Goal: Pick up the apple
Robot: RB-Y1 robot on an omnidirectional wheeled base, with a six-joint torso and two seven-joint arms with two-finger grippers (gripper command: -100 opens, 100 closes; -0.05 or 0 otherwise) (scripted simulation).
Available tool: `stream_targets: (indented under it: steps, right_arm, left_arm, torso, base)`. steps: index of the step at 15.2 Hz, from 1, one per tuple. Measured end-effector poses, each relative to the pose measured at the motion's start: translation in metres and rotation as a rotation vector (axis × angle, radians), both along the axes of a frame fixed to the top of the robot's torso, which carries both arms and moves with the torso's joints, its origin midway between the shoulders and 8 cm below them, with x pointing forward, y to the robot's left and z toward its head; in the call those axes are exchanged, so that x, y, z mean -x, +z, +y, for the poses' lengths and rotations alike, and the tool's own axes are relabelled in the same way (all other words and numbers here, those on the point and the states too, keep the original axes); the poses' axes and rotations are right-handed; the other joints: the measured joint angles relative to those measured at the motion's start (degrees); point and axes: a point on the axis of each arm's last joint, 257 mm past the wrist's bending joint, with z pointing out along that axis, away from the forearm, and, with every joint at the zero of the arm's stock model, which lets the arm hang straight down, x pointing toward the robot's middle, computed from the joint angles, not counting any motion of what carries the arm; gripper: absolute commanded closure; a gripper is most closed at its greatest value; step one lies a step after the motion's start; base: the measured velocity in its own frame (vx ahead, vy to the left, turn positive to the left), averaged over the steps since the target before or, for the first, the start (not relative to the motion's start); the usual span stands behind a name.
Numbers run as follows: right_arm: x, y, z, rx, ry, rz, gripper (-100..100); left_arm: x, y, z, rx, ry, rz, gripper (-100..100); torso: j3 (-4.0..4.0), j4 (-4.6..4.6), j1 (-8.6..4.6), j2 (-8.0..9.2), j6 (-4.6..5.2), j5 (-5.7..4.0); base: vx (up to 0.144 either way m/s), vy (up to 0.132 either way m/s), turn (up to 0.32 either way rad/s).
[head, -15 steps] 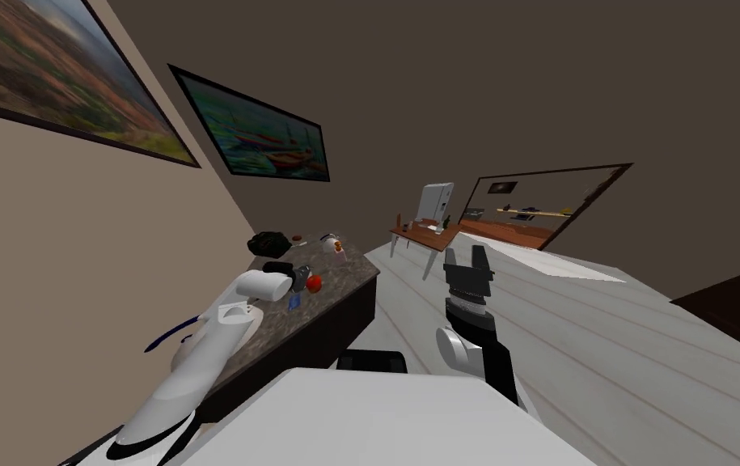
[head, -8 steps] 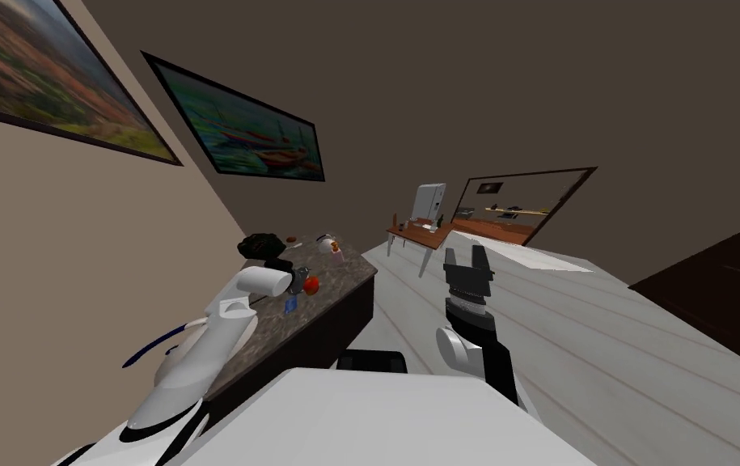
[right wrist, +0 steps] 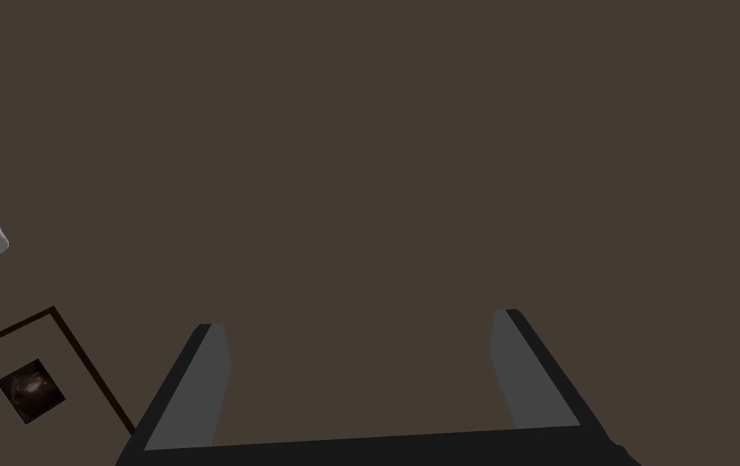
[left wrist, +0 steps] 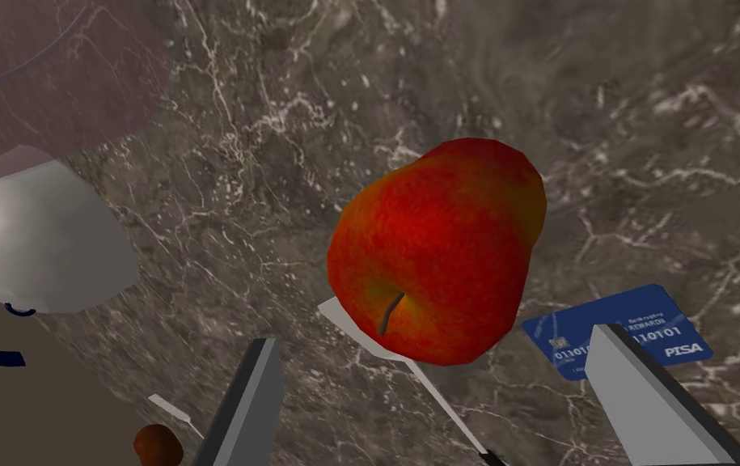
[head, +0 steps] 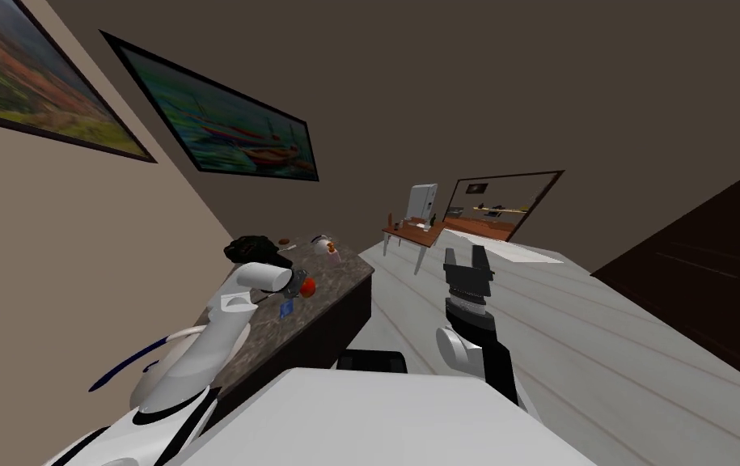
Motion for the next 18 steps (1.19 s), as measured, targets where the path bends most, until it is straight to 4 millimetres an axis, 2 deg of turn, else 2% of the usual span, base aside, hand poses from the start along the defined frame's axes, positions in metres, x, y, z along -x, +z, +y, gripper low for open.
stream_targets:
  steps: [4,9,10,15,18]
  right_arm:
    - [0.0,0.0,0.0,0.0,0.0,0.0,0]
    - [0.0,0.0,0.0,0.0,0.0,0.0,0]
    - [0.0,0.0,0.0,0.0,0.0,0.0,0]
    - [0.0,0.0,0.0,0.0,0.0,0.0,0]
    - [0.0,0.0,0.0,0.0,0.0,0.0,0]
  left_arm:
    - [0.008,-0.002,0.001,0.009,0.014,0.041,-100]
    - [0.0,-0.017,0.007,0.008,0.021,0.04,-100]
    - [-0.001,-0.018,0.007,0.007,0.021,0.039,100]
    - [0.0,-0.018,0.007,0.008,0.021,0.042,100]
    - [0.004,-0.01,0.004,0.008,0.016,0.038,100]
  torso:
    - [-0.01,0.0,-0.01,-0.02,-0.01,0.0]
    - [-0.02,-0.01,-0.05,-0.04,-0.01,-0.01]
    - [-0.02,-0.01,-0.05,-0.04,-0.01,-0.01]
    - [-0.02,0.02,-0.03,-0.05,0.01,0.01]
    - [0.01,0.05,-0.04,-0.04,-0.01,-0.02]
  base:
    - [-0.005,0.01,-0.067]
    - [-0.003,-0.002,-0.018]
    - [0.0,0.0,0.0]
    - [0.0,0.0,0.004]
    - [0.006,0.001,0.026]
